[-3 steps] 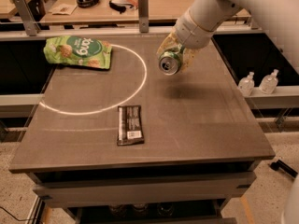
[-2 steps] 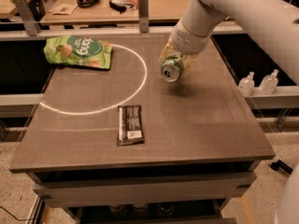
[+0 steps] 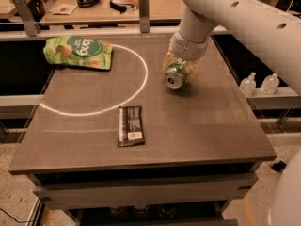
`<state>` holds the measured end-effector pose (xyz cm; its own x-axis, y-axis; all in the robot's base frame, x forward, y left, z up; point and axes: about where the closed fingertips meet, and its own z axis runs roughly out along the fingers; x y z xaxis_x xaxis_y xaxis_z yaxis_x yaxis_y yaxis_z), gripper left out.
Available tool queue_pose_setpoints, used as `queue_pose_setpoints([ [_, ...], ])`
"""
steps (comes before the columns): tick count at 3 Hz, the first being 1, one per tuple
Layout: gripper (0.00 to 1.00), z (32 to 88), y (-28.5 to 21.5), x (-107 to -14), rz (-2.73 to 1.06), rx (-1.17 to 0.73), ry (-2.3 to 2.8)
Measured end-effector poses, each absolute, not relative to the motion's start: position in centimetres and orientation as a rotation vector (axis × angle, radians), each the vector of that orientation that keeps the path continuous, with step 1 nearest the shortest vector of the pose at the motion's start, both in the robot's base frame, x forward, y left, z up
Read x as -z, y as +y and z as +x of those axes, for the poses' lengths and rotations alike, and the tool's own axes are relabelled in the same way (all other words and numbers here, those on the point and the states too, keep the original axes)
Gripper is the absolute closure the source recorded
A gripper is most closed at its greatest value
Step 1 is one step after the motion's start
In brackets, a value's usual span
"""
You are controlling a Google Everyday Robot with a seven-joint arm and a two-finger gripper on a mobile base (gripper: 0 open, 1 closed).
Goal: Knock green can over
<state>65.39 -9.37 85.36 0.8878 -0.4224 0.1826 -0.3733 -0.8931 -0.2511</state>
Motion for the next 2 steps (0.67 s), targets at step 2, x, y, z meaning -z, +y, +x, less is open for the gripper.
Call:
queue_pose_setpoints([
  [2, 0.82, 65.49, -8.59, -84.42, -2.866, 0.220, 0.748],
])
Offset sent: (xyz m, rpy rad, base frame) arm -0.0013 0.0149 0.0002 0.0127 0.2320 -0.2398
